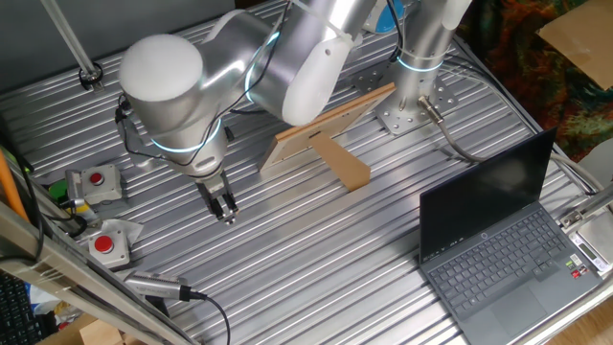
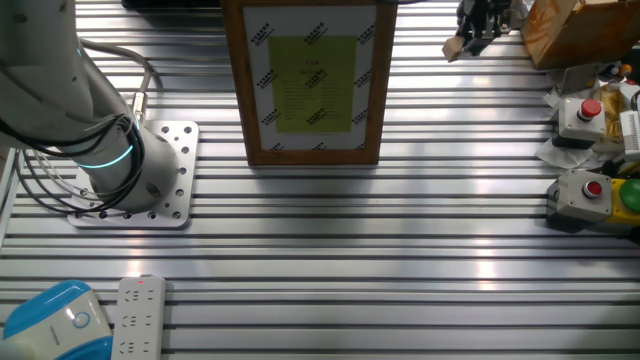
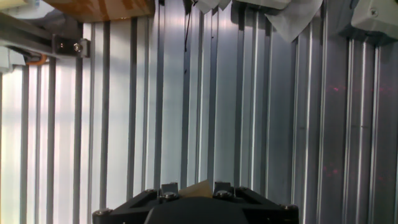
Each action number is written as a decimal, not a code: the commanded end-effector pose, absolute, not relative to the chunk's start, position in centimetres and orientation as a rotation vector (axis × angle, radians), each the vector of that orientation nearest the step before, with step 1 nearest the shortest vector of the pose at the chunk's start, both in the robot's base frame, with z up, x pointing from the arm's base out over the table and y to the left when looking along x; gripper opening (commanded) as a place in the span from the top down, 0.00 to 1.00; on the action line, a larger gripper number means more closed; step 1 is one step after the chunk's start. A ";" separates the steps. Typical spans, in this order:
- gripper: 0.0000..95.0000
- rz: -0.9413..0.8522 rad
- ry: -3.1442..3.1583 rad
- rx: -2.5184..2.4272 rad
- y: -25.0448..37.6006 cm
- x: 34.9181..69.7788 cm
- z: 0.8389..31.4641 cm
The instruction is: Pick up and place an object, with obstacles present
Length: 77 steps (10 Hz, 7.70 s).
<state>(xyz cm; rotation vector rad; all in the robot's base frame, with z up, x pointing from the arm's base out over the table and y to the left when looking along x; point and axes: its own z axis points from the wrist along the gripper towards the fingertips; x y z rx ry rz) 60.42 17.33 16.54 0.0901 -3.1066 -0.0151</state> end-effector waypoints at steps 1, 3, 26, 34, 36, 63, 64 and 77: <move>1.00 0.002 -3.101 0.101 17.3 60.5 16.5; 1.00 0.004 -3.089 0.104 17.3 60.5 16.5; 1.00 0.126 -3.147 -0.119 27.6 50.9 16.7; 1.00 0.043 -3.172 -0.176 28.1 50.3 16.8; 1.00 0.029 -3.171 -0.169 28.1 50.3 16.8; 1.00 0.069 -3.143 -0.166 30.8 45.3 14.5; 1.00 0.067 -3.151 -0.169 30.8 45.1 13.9; 1.00 0.071 -3.177 -0.170 30.1 44.4 10.6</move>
